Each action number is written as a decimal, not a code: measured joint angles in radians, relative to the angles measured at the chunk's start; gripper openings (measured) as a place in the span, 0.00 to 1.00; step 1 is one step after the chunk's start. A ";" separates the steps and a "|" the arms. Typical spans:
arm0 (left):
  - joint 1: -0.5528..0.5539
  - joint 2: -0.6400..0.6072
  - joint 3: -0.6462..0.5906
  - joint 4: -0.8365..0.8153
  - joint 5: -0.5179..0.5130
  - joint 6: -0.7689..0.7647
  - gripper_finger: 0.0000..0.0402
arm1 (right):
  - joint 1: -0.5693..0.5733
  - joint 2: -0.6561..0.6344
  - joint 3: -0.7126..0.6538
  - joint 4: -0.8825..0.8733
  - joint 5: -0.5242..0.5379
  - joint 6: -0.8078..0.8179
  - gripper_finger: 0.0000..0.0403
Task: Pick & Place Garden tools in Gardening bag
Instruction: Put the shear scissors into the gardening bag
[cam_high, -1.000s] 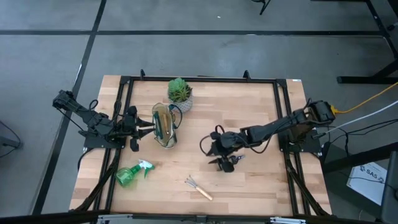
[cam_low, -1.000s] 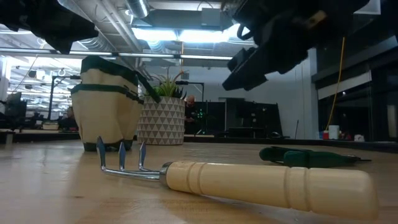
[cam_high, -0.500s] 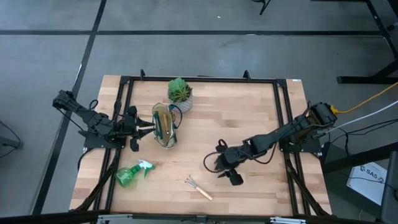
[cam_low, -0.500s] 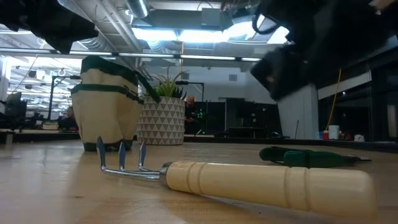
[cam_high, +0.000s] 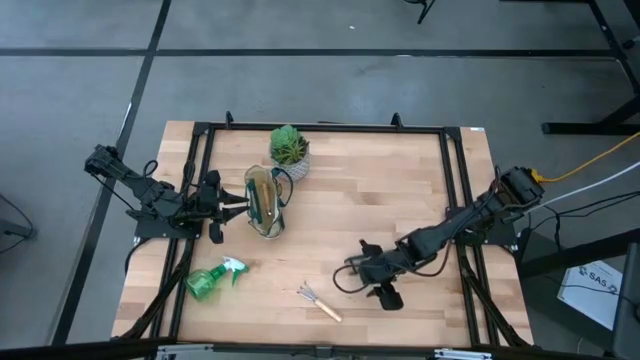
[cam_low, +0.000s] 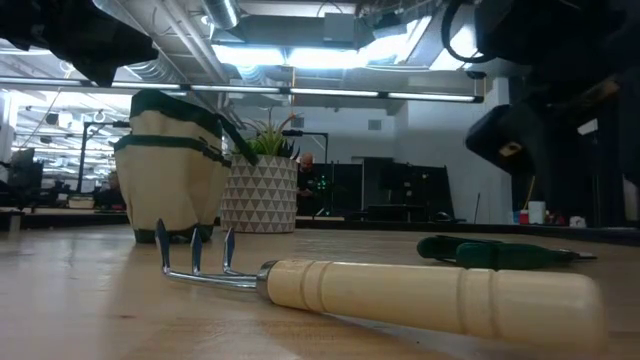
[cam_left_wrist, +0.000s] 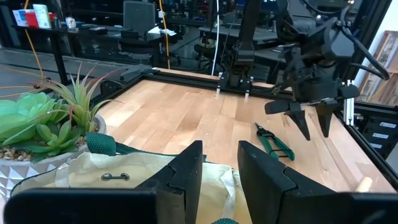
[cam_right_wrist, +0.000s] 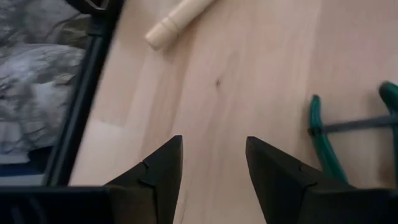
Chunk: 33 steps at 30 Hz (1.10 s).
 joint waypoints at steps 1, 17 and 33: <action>0.000 0.000 0.000 0.000 0.000 0.000 0.24 | 0.009 0.000 0.000 -0.011 0.024 0.015 0.44; 0.000 0.000 0.000 0.000 0.000 0.000 0.24 | 0.063 0.000 0.000 -0.073 0.093 0.169 0.44; 0.000 0.000 0.000 0.000 0.000 0.000 0.24 | 0.061 0.000 0.000 -0.067 0.252 0.029 0.44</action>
